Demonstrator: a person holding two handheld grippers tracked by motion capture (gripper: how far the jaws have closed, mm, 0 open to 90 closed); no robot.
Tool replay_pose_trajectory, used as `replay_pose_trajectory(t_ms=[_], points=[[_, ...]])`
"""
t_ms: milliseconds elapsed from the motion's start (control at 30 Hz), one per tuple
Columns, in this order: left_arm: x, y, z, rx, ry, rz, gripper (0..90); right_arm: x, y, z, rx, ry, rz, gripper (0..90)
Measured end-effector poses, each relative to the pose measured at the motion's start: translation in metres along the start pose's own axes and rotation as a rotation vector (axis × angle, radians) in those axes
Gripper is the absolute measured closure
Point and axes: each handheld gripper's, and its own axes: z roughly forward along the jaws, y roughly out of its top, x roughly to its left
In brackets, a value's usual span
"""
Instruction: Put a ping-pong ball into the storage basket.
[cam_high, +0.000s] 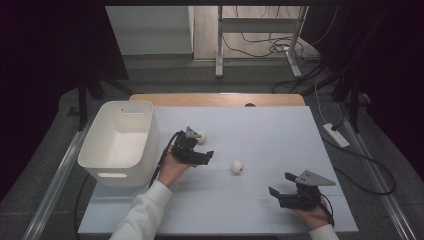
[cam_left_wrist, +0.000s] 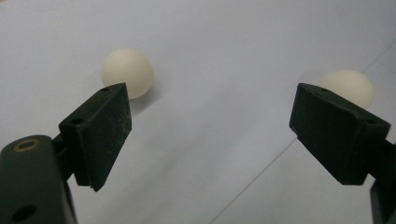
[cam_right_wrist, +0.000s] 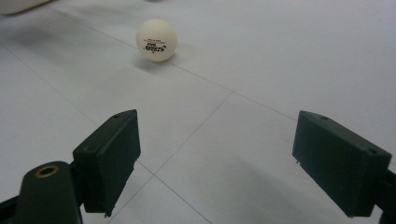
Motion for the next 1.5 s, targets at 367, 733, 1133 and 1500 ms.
replay_pose_trajectory(t_ms=[367,733,1133,1500], points=[[0.009,0.008,0.005,-0.01,0.039,-0.012,13.9,0.0,0.0,0.001,0.006,0.002,0.001,15.0],[0.022,0.012,0.015,0.002,0.067,-0.049,13.9,0.0,-0.001,0.001,0.01,0.002,-0.001,15.0],[0.031,0.016,0.021,0.017,0.086,-0.056,13.9,0.001,-0.001,0.001,0.018,0.001,-0.005,15.0],[0.038,0.018,0.031,0.038,0.092,-0.066,14.0,0.0,-0.001,0.002,0.021,-0.002,-0.004,15.1]])
